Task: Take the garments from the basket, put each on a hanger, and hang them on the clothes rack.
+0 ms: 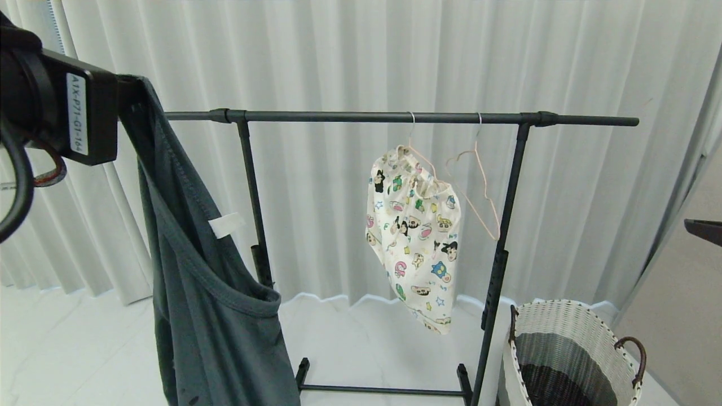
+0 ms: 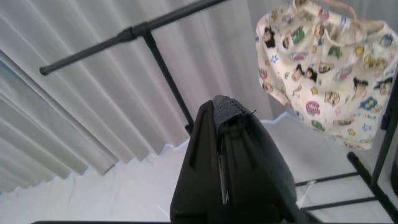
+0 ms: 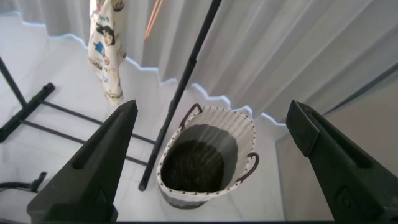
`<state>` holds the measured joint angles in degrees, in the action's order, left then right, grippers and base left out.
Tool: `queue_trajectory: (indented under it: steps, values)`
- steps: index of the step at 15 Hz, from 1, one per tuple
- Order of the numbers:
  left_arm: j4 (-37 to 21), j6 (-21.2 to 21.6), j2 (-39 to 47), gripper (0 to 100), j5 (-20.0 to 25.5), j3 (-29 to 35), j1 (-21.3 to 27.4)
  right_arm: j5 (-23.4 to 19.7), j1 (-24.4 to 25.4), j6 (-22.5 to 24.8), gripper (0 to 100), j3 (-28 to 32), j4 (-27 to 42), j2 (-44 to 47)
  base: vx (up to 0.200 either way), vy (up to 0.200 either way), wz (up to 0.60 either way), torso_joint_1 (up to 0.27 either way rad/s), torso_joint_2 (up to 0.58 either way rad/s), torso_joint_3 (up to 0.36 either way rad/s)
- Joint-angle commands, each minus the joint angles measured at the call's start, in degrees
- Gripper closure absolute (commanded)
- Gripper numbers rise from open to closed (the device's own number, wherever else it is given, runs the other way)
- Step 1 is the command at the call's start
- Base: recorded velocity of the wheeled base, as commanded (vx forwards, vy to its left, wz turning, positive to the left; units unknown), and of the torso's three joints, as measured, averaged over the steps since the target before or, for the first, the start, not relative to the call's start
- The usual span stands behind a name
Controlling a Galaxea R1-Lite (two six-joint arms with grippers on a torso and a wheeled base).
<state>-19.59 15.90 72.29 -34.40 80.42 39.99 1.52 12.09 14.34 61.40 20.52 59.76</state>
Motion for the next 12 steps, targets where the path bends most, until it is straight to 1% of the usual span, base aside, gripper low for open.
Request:
queue_trajectory:
  steps: [1, 2, 3, 4, 5, 7, 12]
  values:
    - [0.0, 0.0, 0.0, 100, -0.1, 0.0, 0.0, 0.0, 0.1, 0.0, 0, -0.1, 0.0, 0.1, 0.000, 0.000, 0.00, 0.251, -0.51, -0.246]
    - [0.0, 0.1, 0.0, 100, -0.1, 0.0, 0.0, -0.7, 0.1, 0.0, 0, -1.3, -0.8, 0.0, 0.000, 0.000, 0.00, 0.251, -0.50, -0.246]
    - [0.0, 0.1, 0.0, 100, -0.1, -0.1, 0.0, -1.7, 0.1, 0.0, 0, -2.8, -3.2, -0.1, 0.000, 0.000, 0.00, 0.251, -0.50, -0.246]
    - [0.0, 0.1, 0.0, 100, -0.3, -0.1, 0.0, -1.8, 0.1, 0.0, 0, -4.7, -6.4, -0.1, 0.000, 0.000, 0.00, 0.159, -0.29, -0.149]
    - [0.0, 0.0, 0.0, 100, -1.0, -0.1, 0.0, -1.9, 0.1, 0.1, 0, -6.6, -9.5, 0.0, 0.000, 0.000, 0.00, 0.090, -0.16, -0.076]
    - [0.0, -0.1, 0.0, 100, -1.3, -0.2, 0.0, -2.0, 0.1, 0.1, 0, -7.6, -11.4, 0.2, 0.000, 0.000, 0.00, 0.021, -0.04, -0.025]
    - [0.0, 0.0, 0.0, 100, -1.3, -0.4, 0.2, -2.0, 0.1, -0.7, 0, -7.6, -11.4, 0.4, 0.200, 0.000, 0.00, 0.009, -0.01, -0.001]
